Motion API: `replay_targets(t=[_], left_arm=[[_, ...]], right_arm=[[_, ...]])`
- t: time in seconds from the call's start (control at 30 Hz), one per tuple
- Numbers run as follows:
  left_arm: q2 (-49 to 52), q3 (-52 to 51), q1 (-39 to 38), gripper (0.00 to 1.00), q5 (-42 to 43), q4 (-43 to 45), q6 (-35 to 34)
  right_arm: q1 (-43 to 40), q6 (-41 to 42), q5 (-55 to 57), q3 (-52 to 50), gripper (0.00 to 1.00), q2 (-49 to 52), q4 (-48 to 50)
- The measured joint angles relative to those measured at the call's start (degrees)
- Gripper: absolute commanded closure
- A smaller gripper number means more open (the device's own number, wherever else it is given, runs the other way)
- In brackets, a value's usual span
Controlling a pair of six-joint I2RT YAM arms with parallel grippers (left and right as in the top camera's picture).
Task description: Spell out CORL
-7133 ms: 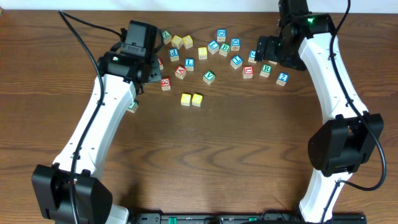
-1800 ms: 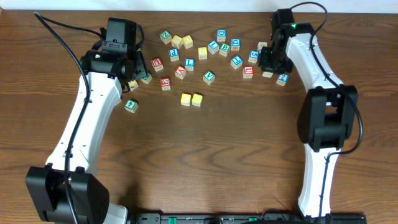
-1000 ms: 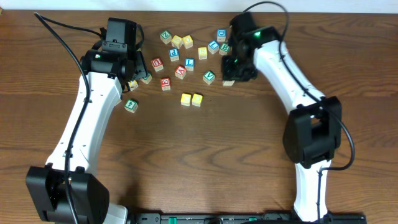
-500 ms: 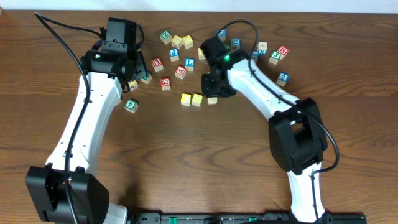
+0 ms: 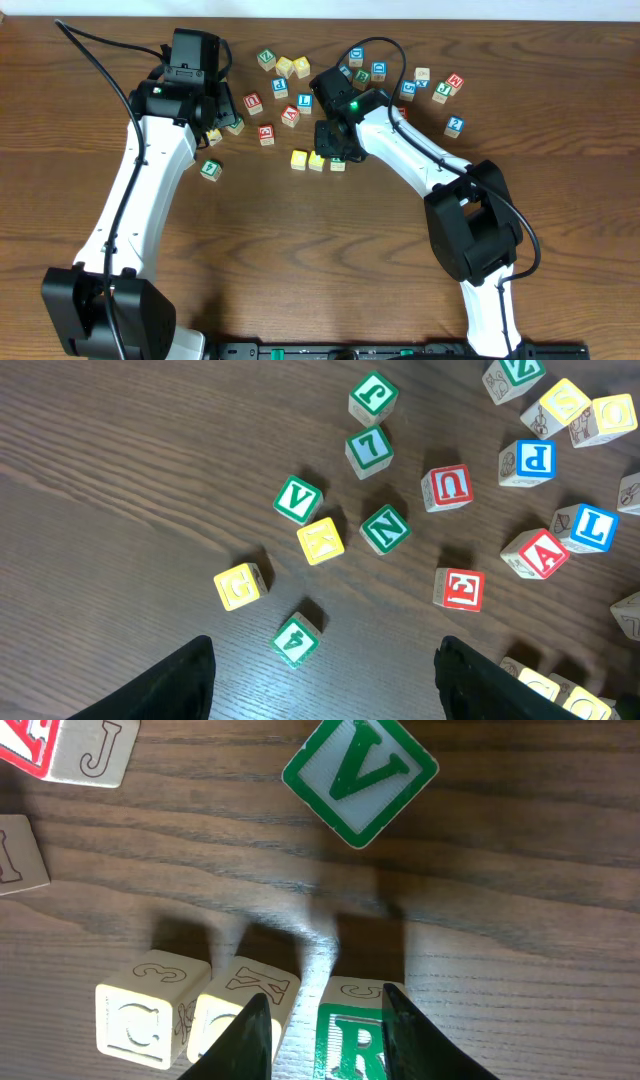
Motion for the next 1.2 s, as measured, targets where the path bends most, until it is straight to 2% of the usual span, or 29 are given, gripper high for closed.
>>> replay_targets(t=[0.27,0.47,0.73,1.0,1.1,1.2], left_arm=[[0.00,0.00,0.00,0.30,0.00,0.00,0.00],[0.00,0.00,0.00,0.30,0.00,0.00,0.00],[0.00,0.00,0.00,0.30,0.00,0.07,0.02],[0.00,0.00,1.33,0.30,-0.02,0.46,0.46],[0.00,0.00,1.84,0.30,-0.02,0.42,0.46],[0.00,0.00,1.92,0.30,-0.02,0.42,0.48]], right_arm=[[0.00,0.17,0.00,-0.02,0.71,-0.22,-0.74],[0.00,0.20,0.02,-0.11,0.67,-0.98,-1.68],[0.00,-1.55,-1.25,0.66,0.53,-5.16,-3.08],[-0.44,-6.23,-1.44,15.58,0.47,-4.87,-6.54],[-1.03,-6.69,-1.18,22.97,0.47,-2.58,-2.82],[-1.46,-6.88,-0.79,25.42,0.48,0.37,2.16]])
